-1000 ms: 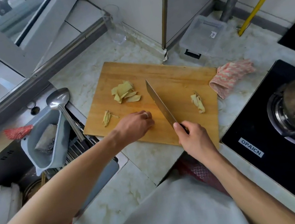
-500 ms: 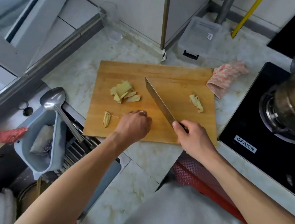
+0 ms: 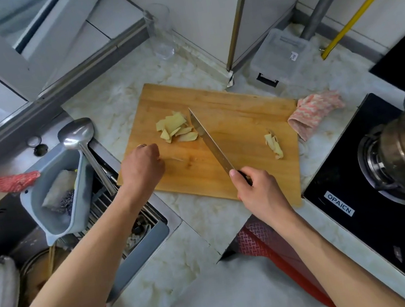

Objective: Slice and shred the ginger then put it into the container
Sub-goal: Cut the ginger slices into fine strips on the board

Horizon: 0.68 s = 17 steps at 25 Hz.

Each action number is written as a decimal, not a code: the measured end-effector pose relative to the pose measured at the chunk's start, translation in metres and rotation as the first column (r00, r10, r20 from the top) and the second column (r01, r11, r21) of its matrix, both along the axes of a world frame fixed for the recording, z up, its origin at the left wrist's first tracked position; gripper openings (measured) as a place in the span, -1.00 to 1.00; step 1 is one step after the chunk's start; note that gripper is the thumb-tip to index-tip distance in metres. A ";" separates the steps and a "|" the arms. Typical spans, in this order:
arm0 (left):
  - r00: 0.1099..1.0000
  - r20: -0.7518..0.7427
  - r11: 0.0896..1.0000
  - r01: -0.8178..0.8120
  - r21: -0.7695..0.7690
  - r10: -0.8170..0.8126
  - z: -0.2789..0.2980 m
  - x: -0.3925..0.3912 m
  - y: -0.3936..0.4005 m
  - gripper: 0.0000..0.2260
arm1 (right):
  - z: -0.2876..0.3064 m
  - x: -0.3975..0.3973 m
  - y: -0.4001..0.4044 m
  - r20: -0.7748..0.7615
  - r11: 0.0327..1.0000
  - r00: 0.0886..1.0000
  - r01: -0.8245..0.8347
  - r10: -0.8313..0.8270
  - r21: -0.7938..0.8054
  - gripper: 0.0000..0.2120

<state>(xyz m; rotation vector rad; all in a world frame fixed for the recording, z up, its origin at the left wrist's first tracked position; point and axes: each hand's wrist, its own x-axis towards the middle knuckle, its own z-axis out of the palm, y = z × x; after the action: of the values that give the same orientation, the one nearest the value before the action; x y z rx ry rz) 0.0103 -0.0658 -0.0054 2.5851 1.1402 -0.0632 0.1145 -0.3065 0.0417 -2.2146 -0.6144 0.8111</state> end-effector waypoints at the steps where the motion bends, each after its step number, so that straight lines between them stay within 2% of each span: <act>1: 0.996 0.090 0.999 -0.017 -0.048 0.021 0.001 -0.004 0.003 -0.84 | 0.000 -0.001 0.003 0.005 1.000 1.000 -0.008 0.008 0.004 -0.59; 3: 0.959 0.267 0.984 -0.049 -0.170 0.094 0.005 -0.010 0.004 -0.75 | 0.001 -0.003 0.007 0.010 1.000 1.000 -0.029 0.028 0.009 -0.58; 5: 0.933 0.335 0.975 -0.062 -0.213 0.133 0.009 -0.014 0.006 -0.67 | 0.000 -0.005 0.011 0.003 0.999 0.999 -0.049 0.049 0.017 -0.57; 12: 0.953 0.302 0.989 0.046 -0.139 -0.002 0.005 -0.020 0.008 -0.63 | 0.005 -0.004 0.014 0.034 0.996 0.995 -0.090 0.089 0.023 -0.58; 17: 0.950 0.312 0.989 0.027 -0.142 0.018 -0.002 -0.024 0.009 -0.61 | 0.005 0.003 0.011 0.047 0.997 0.997 -0.069 0.068 0.018 -0.55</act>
<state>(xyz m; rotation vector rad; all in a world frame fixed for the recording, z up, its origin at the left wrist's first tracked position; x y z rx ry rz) -0.0140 -0.0571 -0.0074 2.3628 0.9740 0.2460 0.1178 -0.2959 0.0471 -2.2100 -0.7212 0.7874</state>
